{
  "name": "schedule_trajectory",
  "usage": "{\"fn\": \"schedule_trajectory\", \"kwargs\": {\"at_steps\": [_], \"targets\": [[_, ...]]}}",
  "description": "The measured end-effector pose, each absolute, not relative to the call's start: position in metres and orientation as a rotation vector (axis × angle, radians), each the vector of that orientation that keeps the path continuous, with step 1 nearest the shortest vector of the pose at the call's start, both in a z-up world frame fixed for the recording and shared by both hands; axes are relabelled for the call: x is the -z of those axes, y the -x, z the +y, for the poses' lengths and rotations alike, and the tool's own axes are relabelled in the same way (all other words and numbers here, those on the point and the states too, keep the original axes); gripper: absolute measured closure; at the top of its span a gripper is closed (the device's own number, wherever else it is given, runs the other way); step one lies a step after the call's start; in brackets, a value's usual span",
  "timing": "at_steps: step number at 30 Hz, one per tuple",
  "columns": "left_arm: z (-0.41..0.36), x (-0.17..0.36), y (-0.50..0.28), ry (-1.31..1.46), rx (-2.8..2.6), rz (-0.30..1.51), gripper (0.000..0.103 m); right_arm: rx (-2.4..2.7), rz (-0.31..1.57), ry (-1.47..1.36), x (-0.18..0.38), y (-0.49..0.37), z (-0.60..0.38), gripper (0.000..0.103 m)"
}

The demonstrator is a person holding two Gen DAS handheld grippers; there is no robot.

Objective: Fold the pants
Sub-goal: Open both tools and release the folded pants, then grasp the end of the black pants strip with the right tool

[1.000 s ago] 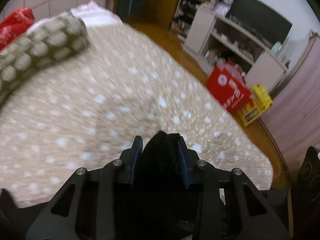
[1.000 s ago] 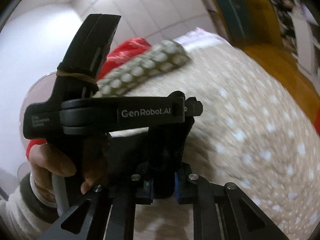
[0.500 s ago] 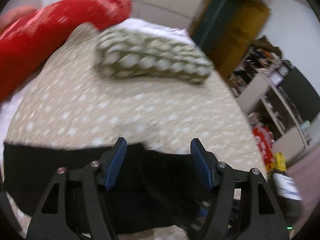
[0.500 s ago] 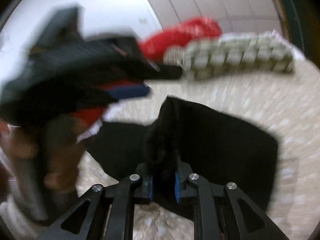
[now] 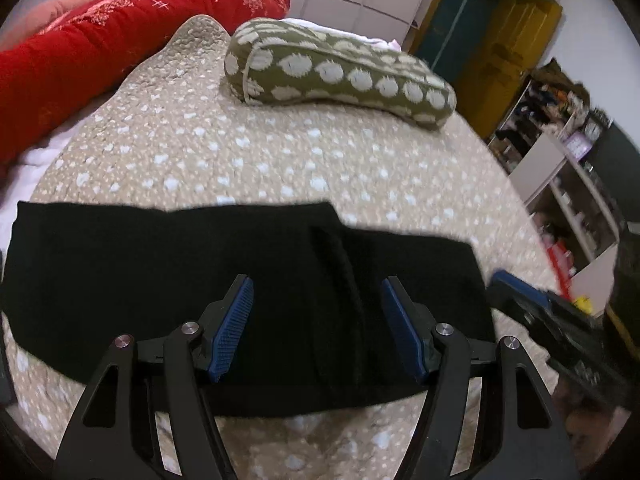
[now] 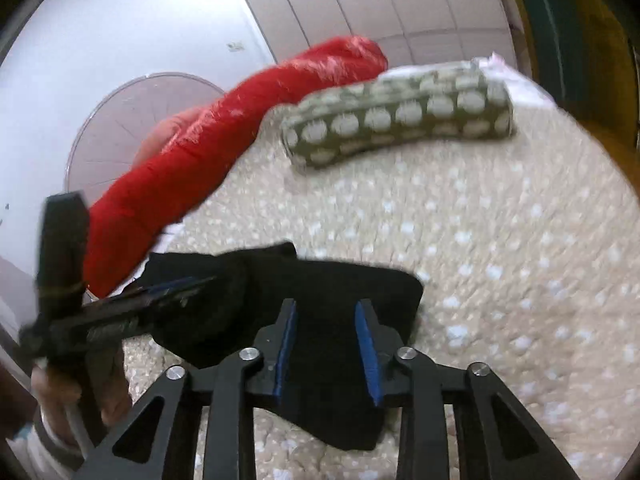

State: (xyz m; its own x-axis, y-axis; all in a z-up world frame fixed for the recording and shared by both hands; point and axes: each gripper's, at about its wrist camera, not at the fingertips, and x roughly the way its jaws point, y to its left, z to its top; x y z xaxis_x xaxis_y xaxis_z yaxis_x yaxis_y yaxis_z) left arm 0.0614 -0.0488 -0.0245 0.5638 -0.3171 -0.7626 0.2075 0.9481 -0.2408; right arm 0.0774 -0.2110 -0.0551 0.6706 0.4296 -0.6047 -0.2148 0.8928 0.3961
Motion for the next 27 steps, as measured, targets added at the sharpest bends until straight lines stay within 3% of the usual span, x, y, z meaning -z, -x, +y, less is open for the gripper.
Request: {"fn": "schedule_trajectory", "kwargs": {"at_steps": [5,14,20,27], "targets": [[-0.052,0.053,-0.065,0.08,0.256,0.954,0.036,-0.301,0.825,-0.195,0.082,-0.101,-0.184,0.077],[-0.042,0.048,-0.057,0.127,0.249,0.951,0.036,-0.347,0.797,-0.157,0.052,-0.069,-0.182,0.077],[-0.036,0.046,-0.05,0.145,0.236,0.949,0.036,-0.356,0.851,-0.228,0.079,-0.059,-0.184,0.077],[-0.032,0.04,-0.041,0.154,0.229,0.942,0.036,-0.387,0.792,-0.22,0.048,-0.047,-0.178,0.077]]}}
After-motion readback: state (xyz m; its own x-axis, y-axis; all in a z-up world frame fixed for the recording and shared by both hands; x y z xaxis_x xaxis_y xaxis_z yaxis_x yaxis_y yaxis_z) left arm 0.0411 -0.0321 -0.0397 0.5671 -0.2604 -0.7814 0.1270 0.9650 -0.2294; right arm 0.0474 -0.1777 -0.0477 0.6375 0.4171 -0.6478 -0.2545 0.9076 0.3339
